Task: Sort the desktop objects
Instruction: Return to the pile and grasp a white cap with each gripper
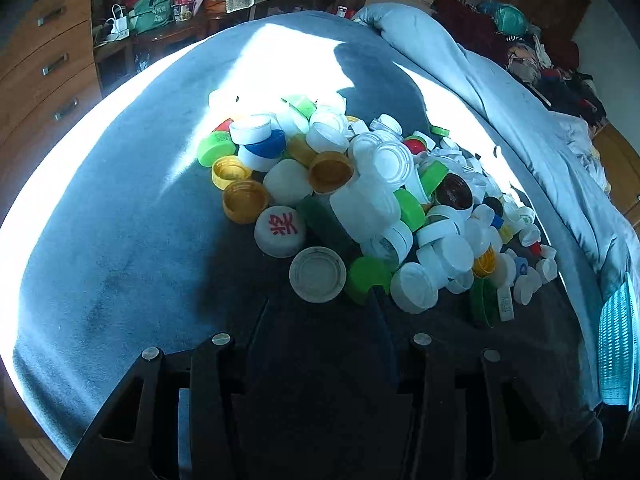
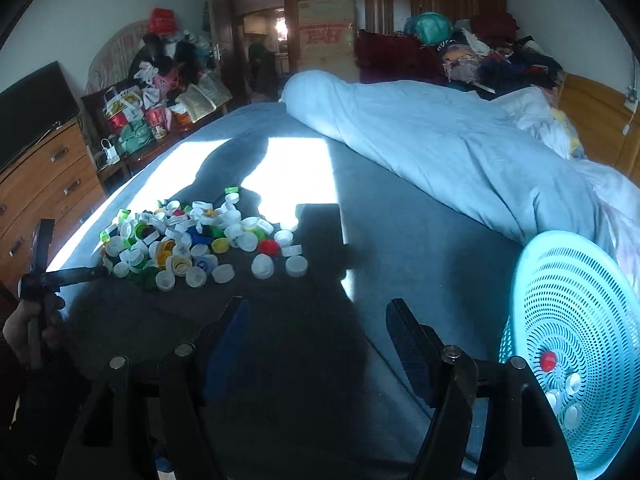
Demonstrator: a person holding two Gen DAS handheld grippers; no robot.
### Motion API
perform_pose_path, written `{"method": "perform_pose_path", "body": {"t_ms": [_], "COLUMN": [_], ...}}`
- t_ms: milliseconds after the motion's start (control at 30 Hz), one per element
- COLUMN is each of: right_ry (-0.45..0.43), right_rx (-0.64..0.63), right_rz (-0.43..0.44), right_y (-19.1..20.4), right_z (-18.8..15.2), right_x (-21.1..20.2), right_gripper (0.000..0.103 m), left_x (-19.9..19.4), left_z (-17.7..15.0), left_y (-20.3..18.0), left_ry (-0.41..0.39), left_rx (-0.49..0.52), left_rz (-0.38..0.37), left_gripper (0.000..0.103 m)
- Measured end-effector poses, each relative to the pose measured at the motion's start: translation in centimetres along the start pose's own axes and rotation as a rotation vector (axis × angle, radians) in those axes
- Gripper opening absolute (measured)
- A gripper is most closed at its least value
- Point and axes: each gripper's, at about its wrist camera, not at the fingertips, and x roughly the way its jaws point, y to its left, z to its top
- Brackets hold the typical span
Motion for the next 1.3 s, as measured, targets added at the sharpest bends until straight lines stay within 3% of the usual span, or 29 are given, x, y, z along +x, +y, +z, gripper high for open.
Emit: {"method": "perform_pose_path", "body": {"t_ms": [200,233,300,333,567,733,967,1033,1100,1300], "right_ry": [0.042,0.047,0.058,0.063,0.141,0.181,0.195,0.199,0.211,0.142], "right_rx": [-0.031,-0.033,-0.033,-0.030,-0.028,-0.160,-0.235,-0.237,-0.205,-0.116], "right_rz": [0.020,0.027,0.047,0.065,0.209,0.201,0.155,0.152,0.135,0.138], "right_y": [1.8,2.0,2.3,2.5,5.6,9.5,11.3,11.3,10.9,9.5], "right_z": [0.0,0.0,-0.1,-0.2,-0.1,0.5,1.4,1.3,1.3,1.7], "right_x": [1.1,1.3,2.1,2.6,10.9,17.6,22.5,22.9,22.5,16.3], "right_gripper": [0.075,0.072,0.058,0.056,0.051,0.051,0.051,0.050,0.034,0.034], "left_x": [0.7,0.6,0.1,-0.4,-1.7,-1.9,-3.1,-3.2,-3.4,-5.9], "left_z": [0.9,0.9,0.8,0.5,0.0,0.0,-0.7,-0.7,-0.8,-0.6], "left_y": [0.5,0.4,0.3,0.3,0.7,0.9,1.1,0.8,0.4,-2.5], "left_ry": [-0.026,-0.025,-0.030,-0.046,-0.087,-0.083,-0.073,-0.069,-0.066,-0.098], "left_rx": [-0.006,0.001,0.007,0.010,-0.008,-0.015,-0.015,-0.005,0.002,0.060], "left_rz": [0.025,0.025,0.031,0.036,0.005,-0.014,-0.033,-0.029,-0.030,-0.034], "left_gripper": [0.036,0.025,0.025,0.025,0.025,0.025,0.025,0.025,0.025,0.025]}}
